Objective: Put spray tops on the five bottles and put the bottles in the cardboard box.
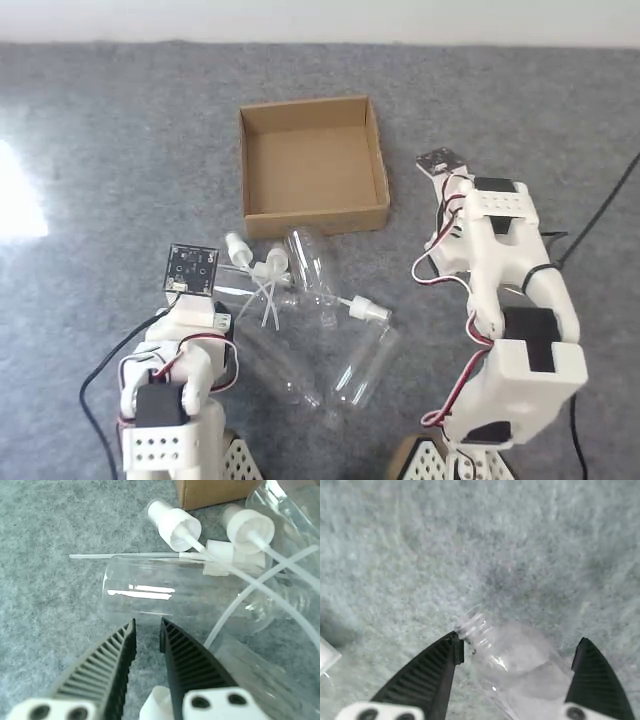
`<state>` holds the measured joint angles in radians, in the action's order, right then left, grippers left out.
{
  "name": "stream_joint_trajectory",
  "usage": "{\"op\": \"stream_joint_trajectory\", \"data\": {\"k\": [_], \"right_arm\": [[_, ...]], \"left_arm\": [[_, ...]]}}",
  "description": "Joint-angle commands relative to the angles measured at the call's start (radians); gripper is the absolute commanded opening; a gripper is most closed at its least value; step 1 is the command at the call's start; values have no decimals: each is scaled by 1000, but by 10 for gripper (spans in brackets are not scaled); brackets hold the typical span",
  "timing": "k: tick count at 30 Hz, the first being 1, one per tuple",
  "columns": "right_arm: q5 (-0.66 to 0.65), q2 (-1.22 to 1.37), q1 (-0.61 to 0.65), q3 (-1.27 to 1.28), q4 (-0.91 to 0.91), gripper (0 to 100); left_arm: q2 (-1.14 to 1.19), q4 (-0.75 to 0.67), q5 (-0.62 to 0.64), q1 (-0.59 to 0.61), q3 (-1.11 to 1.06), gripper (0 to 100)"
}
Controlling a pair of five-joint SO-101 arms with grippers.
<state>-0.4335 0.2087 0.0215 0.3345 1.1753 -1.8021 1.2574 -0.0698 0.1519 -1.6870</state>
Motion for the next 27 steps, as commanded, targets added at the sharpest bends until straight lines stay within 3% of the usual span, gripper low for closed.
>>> {"op": "stream_joint_trajectory", "data": {"k": [1,20,24,27], "right_arm": [[40,-70,10,-14,-12,308],[393,-68,8,-12,-125,308],[400,-68,8,-12,-125,310],[331,-76,10,-12,-124,310]], "left_arm": [[-18,5,9,0,2,73],[-18,5,9,0,2,73],[-18,5,9,0,2,73],[-18,5,9,0,2,73]]}}
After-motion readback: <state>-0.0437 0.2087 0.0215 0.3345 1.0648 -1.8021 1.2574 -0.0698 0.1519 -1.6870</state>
